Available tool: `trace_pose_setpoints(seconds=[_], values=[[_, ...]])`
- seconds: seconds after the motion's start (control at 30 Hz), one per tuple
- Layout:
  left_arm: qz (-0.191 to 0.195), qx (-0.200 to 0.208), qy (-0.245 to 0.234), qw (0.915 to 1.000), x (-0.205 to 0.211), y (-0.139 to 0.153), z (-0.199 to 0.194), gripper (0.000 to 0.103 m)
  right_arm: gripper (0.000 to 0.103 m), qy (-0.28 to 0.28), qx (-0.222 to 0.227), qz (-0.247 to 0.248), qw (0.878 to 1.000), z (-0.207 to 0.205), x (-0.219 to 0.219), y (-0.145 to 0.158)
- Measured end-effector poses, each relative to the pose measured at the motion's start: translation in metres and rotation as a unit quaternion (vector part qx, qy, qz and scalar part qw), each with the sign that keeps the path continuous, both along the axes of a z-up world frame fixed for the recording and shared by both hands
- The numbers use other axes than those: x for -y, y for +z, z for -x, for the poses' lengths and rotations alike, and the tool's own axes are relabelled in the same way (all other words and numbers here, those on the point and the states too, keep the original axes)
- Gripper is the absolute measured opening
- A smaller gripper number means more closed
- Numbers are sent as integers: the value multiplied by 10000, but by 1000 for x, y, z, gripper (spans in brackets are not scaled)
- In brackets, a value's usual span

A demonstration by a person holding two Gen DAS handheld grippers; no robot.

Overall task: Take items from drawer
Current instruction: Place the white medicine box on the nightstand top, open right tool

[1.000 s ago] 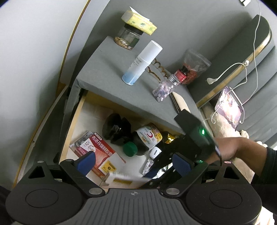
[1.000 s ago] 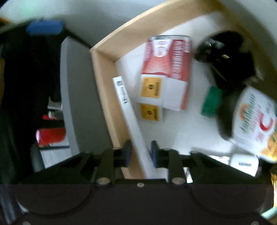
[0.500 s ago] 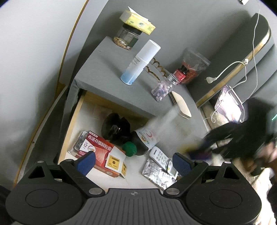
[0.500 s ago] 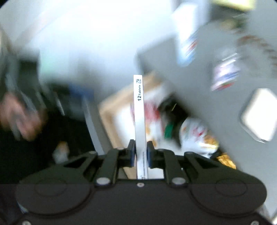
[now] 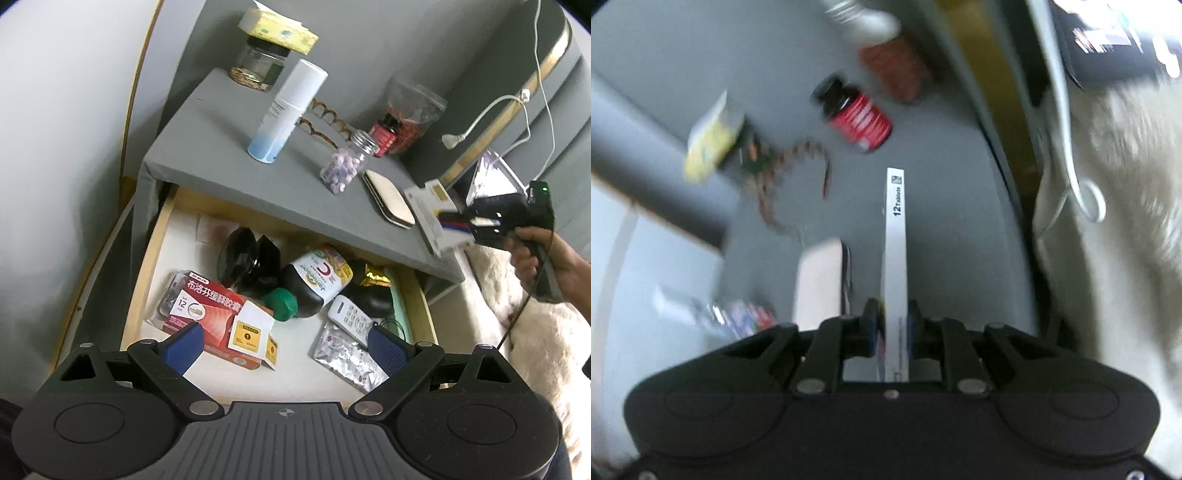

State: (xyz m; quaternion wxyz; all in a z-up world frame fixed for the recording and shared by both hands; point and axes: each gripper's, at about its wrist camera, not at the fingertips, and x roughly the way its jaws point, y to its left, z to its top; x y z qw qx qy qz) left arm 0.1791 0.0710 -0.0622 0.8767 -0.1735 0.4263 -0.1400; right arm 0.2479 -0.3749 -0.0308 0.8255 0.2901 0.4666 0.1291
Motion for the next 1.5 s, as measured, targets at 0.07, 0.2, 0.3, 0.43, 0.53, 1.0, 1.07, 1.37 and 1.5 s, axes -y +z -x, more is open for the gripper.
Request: trace_pose_setpoints(seconds=[0.07, 0.2, 0.3, 0.43, 0.53, 1.0, 1.07, 1.37, 1.5], values=[[-75, 2, -31, 10000, 3, -1, -1, 93, 20, 25, 51, 21, 10000, -4, -4, -18], [-215, -6, -84, 9997, 8, -2, 0, 93, 30, 200, 193, 353, 9990, 8, 1, -10], [-372, 0, -114, 9992, 11, -3, 2, 93, 58, 427, 435, 1032, 9928, 17, -9, 7], [-545, 41, -167, 9984, 15, -4, 6, 93, 71, 621, 699, 1788, 9794, 31, -18, 29], [-650, 71, -182, 9977, 18, -4, 7, 93, 70, 766, 584, 2006, 9749, 32, -27, 30], [-1194, 208, -421, 9917, 32, -6, 16, 93, 68, 1103, 922, 2828, 9483, 79, -69, 16], [-1151, 170, -433, 9923, 32, -8, 15, 93, 71, 1089, 1053, 3169, 9363, 93, -80, 15], [-1236, 240, -542, 9906, 42, -8, 17, 93, 75, 683, 1114, 3589, 9242, 99, -104, -9], [-1371, 277, -625, 9882, 45, -9, 20, 93, 75, 505, 1061, 3380, 9338, 86, -96, -12]])
